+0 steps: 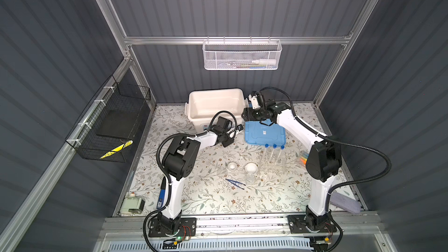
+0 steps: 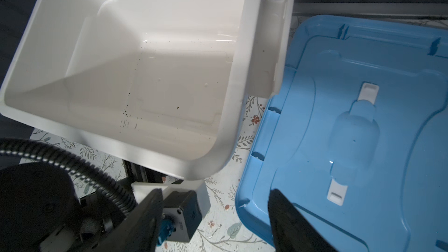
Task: Organize the chemistry lab equipment
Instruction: 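Lower the left gripper onto the white pestle and close it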
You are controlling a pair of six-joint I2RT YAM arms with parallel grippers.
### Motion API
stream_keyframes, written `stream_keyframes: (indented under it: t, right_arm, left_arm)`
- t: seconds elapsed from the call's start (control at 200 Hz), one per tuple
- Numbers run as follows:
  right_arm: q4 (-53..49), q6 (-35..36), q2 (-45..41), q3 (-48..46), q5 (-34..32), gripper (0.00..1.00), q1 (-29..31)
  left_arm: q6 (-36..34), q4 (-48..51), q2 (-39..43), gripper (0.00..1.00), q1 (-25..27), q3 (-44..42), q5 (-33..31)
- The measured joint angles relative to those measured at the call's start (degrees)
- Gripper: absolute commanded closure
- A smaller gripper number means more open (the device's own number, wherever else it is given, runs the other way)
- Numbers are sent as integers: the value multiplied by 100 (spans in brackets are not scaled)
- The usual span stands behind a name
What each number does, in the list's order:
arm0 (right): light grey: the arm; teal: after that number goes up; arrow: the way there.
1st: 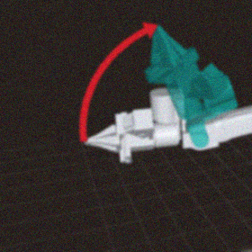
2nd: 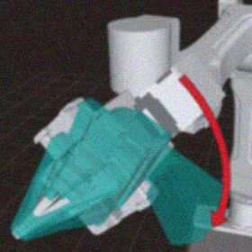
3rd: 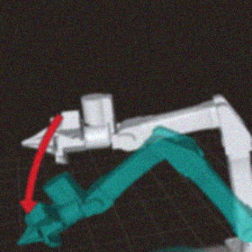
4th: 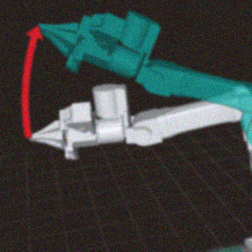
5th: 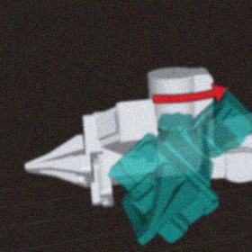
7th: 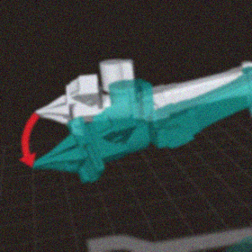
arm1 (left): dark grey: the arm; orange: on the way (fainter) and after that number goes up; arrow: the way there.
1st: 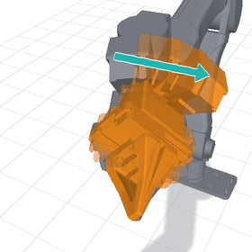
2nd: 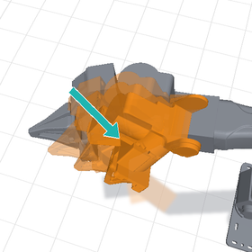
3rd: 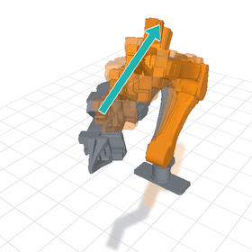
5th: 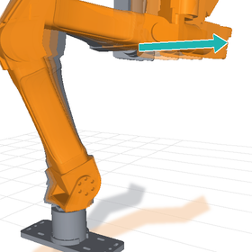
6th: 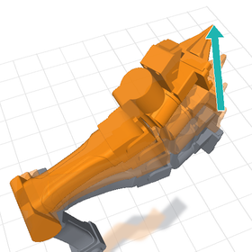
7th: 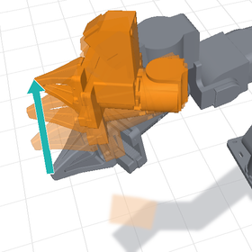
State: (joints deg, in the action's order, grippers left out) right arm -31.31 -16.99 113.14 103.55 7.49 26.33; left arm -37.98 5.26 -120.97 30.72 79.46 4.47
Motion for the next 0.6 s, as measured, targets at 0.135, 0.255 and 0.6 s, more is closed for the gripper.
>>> stream_keyframes:
  t: [0.135,0.255,0.6]
  right_arm:
    - [4,-39,0,70,9,29,-17]
    - [-2,-59,0,74,7,29,-33]
    - [-28,-101,195,306,13,29,-42]
  left_arm:
    - [2,247,59,76,0,0,125]
    - [2,577,140,80,0,0,223]
    - [184,1016,247,92,-2,0,378]
